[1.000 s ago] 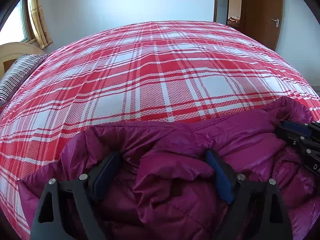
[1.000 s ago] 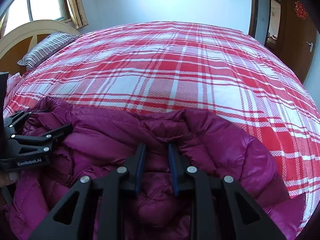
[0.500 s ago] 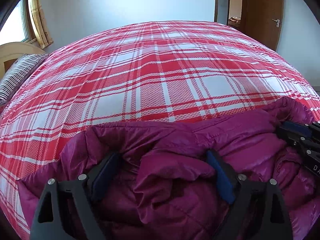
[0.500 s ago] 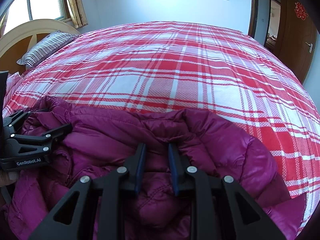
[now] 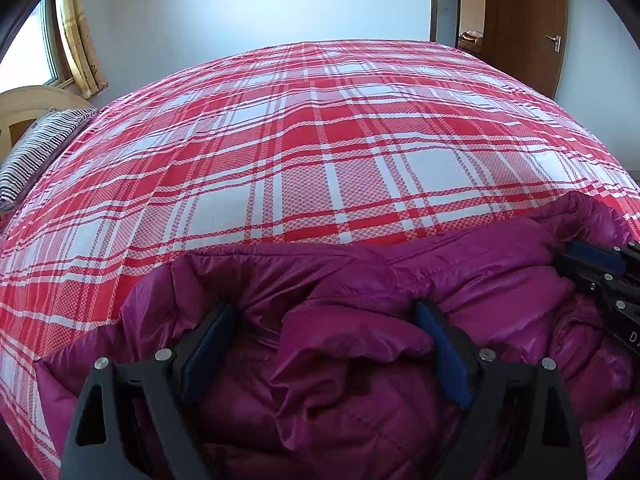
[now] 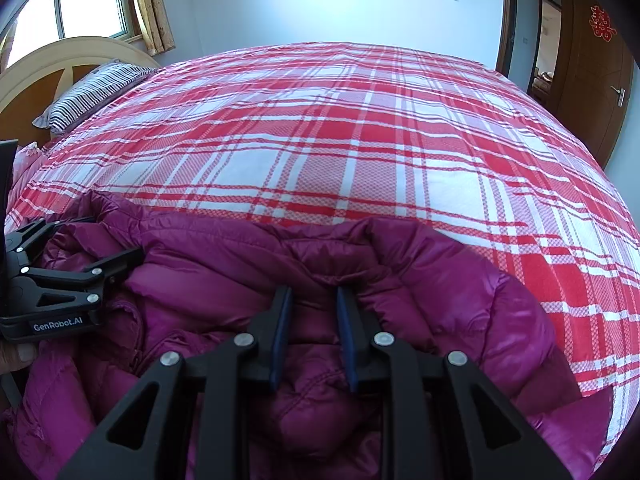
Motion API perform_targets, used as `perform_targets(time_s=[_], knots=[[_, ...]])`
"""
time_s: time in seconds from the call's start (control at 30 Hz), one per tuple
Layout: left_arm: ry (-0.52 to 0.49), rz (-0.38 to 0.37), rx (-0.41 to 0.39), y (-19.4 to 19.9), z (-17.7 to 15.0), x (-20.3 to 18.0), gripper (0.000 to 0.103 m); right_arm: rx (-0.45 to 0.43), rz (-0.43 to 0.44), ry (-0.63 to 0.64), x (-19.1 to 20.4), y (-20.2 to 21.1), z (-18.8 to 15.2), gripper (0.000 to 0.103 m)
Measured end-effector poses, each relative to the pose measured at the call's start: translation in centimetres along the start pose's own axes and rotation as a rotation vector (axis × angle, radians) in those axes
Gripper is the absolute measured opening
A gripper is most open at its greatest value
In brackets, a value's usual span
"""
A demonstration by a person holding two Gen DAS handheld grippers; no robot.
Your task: Fold large clothes
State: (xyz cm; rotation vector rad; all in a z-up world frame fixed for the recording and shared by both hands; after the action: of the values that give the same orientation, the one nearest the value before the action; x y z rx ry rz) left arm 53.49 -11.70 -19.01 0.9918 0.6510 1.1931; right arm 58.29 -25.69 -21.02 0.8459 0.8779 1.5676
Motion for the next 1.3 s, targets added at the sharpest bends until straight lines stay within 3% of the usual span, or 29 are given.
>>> perform_targets(time_s=[0.63, 0.67, 0.73, 0.77, 0.8, 0.87, 1.0, 1.17, 1.3], knots=[[0.004, 0.054, 0.031, 1.3, 0.6, 0.4, 0.098, 0.022, -0.019, 0.021, 0.4, 0.3, 0.4, 0.026], [0.035, 0.052, 0.0, 3.2, 0.4, 1.0, 0.098, 0.027, -0.026, 0.03, 0.4, 1.0, 0.3, 0.029], [0.064, -0.015, -0.08, 7.0, -0.5, 2.0, 0.098, 0.006, -0.026, 0.021, 0.3, 3.0, -0.5, 0.047], [0.062, -0.059, -0.115, 9.5, -1.7, 2.6, 0.098, -0.011, -0.02, 0.016, 0.2, 4.4, -1.2, 0.072], [0.06, -0.084, -0.136, 11.1, -2.9, 3.1, 0.098, -0.049, -0.037, 0.016, 0.0, 6.5, -2.5, 0.086], [0.061, -0.136, -0.171, 15.0, -6.9, 4.7, 0.098, -0.107, -0.058, 0.041, -0.1, 9.6, -5.1, 0.087], [0.059, -0.189, -0.156, 19.0, -17.8, 7.7, 0.098, -0.03, 0.038, -0.003, -1.5, 13.6, -13.6, 0.087], [0.131, -0.199, -0.082, 19.8, -30.3, 10.1, 0.098, 0.055, 0.064, -0.105, -2.8, 17.3, -27.1, 0.087], [0.161, -0.213, -0.058, 19.5, -36.7, 9.9, 0.098, 0.062, 0.088, -0.187, -2.9, 19.1, -34.2, 0.087]])
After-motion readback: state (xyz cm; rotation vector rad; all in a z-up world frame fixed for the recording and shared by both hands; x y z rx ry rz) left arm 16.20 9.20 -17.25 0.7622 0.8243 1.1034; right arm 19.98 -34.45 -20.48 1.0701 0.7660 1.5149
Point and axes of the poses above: each gripper's, at about its wrist camera, not at the fingertips, and y roughly against the way its jaws point, x to its left, z to its top, the point moved 3 cm from there along -y, roughly the way its jaws point, and after that the axes turned 15 degrees about x, right-handed, at the moved point
